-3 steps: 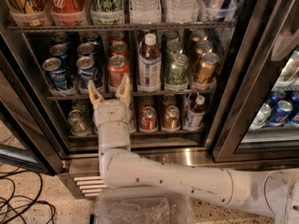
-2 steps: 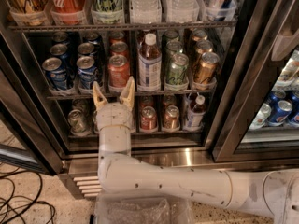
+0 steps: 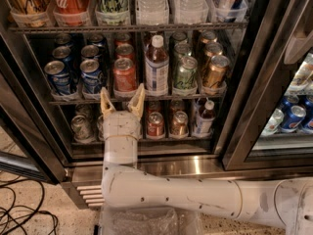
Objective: Pick coke can from middle shelf of fridge
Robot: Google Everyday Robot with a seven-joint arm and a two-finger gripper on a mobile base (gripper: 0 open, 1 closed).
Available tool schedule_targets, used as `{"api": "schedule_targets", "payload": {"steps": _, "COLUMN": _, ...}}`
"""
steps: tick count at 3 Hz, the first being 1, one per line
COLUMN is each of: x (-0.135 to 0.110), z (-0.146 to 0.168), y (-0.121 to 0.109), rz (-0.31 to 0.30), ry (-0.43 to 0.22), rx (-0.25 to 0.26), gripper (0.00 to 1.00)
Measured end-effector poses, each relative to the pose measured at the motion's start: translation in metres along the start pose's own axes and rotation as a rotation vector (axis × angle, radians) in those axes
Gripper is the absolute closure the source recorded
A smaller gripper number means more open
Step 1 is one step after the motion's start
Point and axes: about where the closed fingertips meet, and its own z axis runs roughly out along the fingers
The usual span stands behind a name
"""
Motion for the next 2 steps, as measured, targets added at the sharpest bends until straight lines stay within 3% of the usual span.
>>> {"api": "schedule_targets", "payload": {"steps": 2, "x": 0.0046, "z": -0.0006, "y": 0.0136, "rz": 0.013, "ry": 0.031, "rx": -0.1, "gripper": 0.27}}
